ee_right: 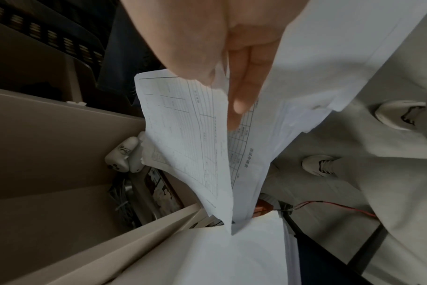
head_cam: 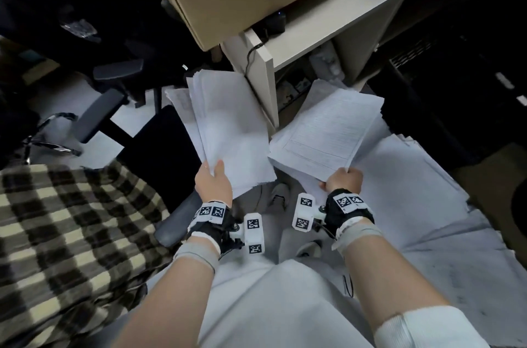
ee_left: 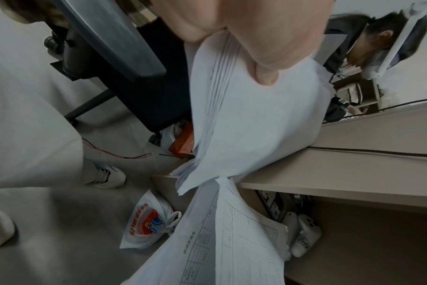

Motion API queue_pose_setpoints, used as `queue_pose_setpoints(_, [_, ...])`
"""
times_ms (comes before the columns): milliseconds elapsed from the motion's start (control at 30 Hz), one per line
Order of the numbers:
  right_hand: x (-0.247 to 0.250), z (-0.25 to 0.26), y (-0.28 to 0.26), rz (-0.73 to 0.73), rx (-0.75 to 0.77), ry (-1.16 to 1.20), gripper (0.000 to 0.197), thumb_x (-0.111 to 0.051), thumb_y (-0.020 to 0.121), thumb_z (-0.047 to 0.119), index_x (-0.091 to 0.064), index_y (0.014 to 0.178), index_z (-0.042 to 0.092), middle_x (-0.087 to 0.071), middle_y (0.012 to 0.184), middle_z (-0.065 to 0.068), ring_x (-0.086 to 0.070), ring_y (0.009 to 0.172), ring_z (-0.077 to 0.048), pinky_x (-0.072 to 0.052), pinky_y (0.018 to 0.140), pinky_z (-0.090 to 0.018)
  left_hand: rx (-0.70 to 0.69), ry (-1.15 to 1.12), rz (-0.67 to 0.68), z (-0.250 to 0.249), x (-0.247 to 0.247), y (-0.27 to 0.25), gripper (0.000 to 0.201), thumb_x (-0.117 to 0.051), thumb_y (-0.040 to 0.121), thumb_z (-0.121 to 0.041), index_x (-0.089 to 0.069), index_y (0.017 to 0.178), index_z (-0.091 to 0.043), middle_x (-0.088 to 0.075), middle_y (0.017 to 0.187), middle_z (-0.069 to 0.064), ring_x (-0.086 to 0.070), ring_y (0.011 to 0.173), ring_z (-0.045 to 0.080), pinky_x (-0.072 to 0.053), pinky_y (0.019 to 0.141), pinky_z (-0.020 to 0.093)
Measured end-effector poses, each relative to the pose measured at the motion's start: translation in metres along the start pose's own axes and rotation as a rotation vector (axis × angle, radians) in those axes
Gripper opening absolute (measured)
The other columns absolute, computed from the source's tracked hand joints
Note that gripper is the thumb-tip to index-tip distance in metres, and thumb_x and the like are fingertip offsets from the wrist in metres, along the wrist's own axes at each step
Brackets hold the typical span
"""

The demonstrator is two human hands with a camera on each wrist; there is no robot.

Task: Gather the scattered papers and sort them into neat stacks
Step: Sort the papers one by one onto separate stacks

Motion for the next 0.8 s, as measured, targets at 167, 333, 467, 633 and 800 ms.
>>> queue_pose_setpoints(167, [-0.014, 0.005, 0.006, 0.027, -0.13, 0.015, 0.036, -0.044, 0.098, 0.009, -0.037, 0.134, 0.007, -0.056, 0.123, -0.014, -0.058, 0.095, -0.032, -0.057, 0.085, -0.047, 0.016, 0.034, 0.033, -0.002, -0.008, 0.017, 0.026, -0.059, 0.099, -0.016, -0.069, 0.119, -0.002, -0.071, 0.107, 0.01, -0.065, 0.105, 0.029, -0.05, 0.098, 0.038])
queue_pose_setpoints(333, [-0.017, 0.005, 0.003, 0.148, -0.099, -0.155, 0.064, -0.052, 0.096, 0.015, -0.018, 0.147, 0.0, -0.051, 0.124, -0.015, -0.057, 0.101, -0.032, -0.044, 0.078, -0.033, 0.019, 0.001, 0.073, -0.007, -0.013, 0.013, 0.025, -0.059, 0.098, -0.015, -0.07, 0.117, -0.004, -0.072, 0.105, 0.01, -0.066, 0.102, 0.028, -0.052, 0.094, 0.039])
queue_pose_setpoints(467, [-0.01, 0.007, -0.002, 0.238, 0.035, -0.317, 0.05, -0.053, 0.093, 0.023, -0.048, 0.134, -0.004, -0.06, 0.114, -0.015, -0.059, 0.09, -0.028, -0.042, 0.071, -0.03, 0.015, -0.037, 0.105, -0.01, -0.013, -0.002, 0.023, -0.059, 0.098, -0.015, -0.071, 0.115, -0.007, -0.072, 0.103, 0.006, -0.067, 0.102, 0.027, -0.053, 0.095, 0.038])
queue_pose_setpoints(633, [0.004, 0.008, -0.022, 0.367, 0.27, -0.204, 0.045, -0.057, 0.092, 0.021, -0.055, 0.135, 0.007, -0.055, 0.137, -0.006, -0.055, 0.122, -0.026, -0.042, 0.105, -0.039, -0.016, -0.077, 0.168, -0.003, -0.007, -0.03, 0.022, -0.06, 0.094, -0.02, -0.073, 0.111, -0.013, -0.074, 0.103, 0.002, -0.068, 0.101, 0.025, -0.054, 0.096, 0.041])
queue_pose_setpoints(800, [0.013, -0.017, -0.064, 0.72, 0.252, -0.137, 0.067, -0.071, 0.073, 0.062, -0.062, 0.128, 0.024, -0.064, 0.128, 0.003, -0.062, 0.113, -0.017, -0.049, 0.102, -0.045, -0.108, -0.161, 0.274, 0.0, 0.01, -0.074, 0.025, -0.063, 0.086, -0.035, -0.066, 0.092, -0.01, -0.064, 0.091, 0.0, -0.056, 0.082, 0.017, -0.047, 0.081, 0.034])
Point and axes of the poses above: each hand's wrist, its own y-axis towards the middle knuckle, its own x-axis out of the back of the hand, z = x × y, the point moved 3 cm from there along y, towards the middle knuckle
